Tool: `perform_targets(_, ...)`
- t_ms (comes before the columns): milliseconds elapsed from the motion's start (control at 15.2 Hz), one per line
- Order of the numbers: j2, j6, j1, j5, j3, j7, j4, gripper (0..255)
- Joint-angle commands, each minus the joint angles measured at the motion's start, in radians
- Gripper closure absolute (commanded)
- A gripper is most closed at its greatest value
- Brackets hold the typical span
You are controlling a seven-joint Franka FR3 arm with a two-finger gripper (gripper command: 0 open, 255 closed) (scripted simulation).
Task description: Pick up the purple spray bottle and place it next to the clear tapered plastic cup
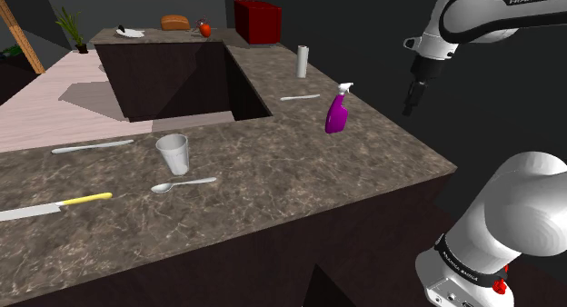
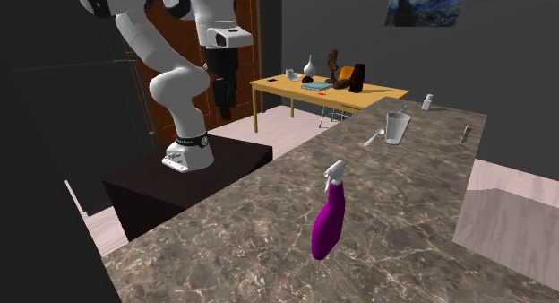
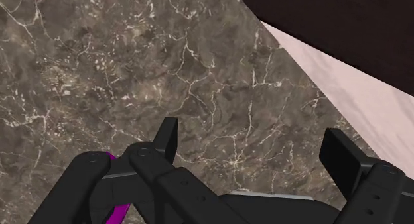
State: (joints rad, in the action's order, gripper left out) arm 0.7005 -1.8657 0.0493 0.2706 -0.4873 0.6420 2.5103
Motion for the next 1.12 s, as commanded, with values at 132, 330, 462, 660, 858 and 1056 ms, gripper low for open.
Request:
perform_targets(132,-0.126,-0.124,0.079,-0.032,-0.170,0.224,-0.060,0)
perform_targets(330,-0.238,-0.195,0.172,-0.106,-0.310,0.407,-0.127,0)
perform_targets(462,-0.326,-0.230,0.254,-0.185,-0.416,0.545,-0.183,0)
perform_targets(660,-0.498,-0.249,0.412,-0.381,-0.609,0.797,-0.283,0)
perform_targets(858,-0.861,-0.140,0.499,-0.801,-0.782,1.188,-0.425,0)
perform_targets(1056,-1.068,-0.017,0.260,-1.008,-0.604,1.388,-0.577,0)
